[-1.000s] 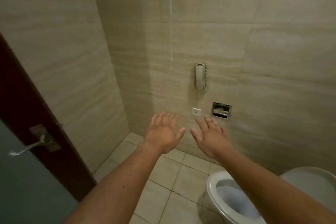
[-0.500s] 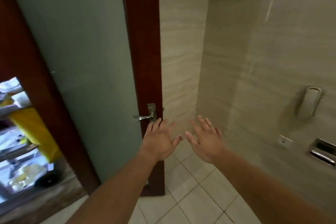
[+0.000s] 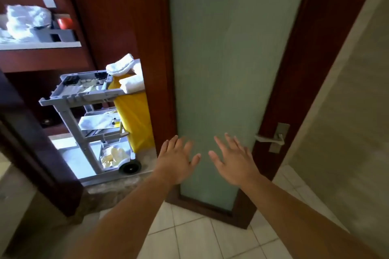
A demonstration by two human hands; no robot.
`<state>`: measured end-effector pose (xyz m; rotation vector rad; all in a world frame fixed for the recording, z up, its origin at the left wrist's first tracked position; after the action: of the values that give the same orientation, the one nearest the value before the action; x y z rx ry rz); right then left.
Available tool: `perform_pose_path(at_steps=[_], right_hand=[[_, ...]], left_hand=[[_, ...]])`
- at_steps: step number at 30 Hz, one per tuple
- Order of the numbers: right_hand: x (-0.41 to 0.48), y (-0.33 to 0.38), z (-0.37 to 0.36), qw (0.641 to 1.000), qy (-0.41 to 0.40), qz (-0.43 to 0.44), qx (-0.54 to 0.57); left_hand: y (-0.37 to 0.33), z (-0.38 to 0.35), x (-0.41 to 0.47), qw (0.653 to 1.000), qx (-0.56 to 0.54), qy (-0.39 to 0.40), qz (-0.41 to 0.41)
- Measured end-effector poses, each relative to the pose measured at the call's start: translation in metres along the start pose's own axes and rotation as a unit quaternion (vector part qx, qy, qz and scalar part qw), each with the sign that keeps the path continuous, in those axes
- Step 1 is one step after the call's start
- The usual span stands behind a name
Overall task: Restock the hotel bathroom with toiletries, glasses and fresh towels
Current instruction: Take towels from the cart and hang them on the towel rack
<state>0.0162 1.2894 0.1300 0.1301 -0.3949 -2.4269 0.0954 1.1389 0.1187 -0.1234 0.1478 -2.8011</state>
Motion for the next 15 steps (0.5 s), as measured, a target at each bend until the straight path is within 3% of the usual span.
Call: perform_pose_path(at_steps=[5, 15], right_hand=[[0.048, 0.067, -0.046, 0.999, 0.035, 0.008, 0.000], [0.134, 0.234, -0.109, 0.987, 0.067, 0.145, 0.012]], left_hand=[[0.103, 0.009, -0.016, 0.998, 0.001, -0.023, 0.060], [0.270, 0.018, -0.026, 0.982, -0.001, -0.044, 0.182]])
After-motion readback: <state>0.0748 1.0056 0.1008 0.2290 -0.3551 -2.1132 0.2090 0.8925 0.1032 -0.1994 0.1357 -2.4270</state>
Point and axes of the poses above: each hand's wrist, its own x-axis towards the middle knuckle, its own z-axis out of the back of the hand, y = z × x, the point moved 10 cm from there along x, towards the middle knuckle, and after that the axes turned 1 degree about x, right-handed, at the moved point
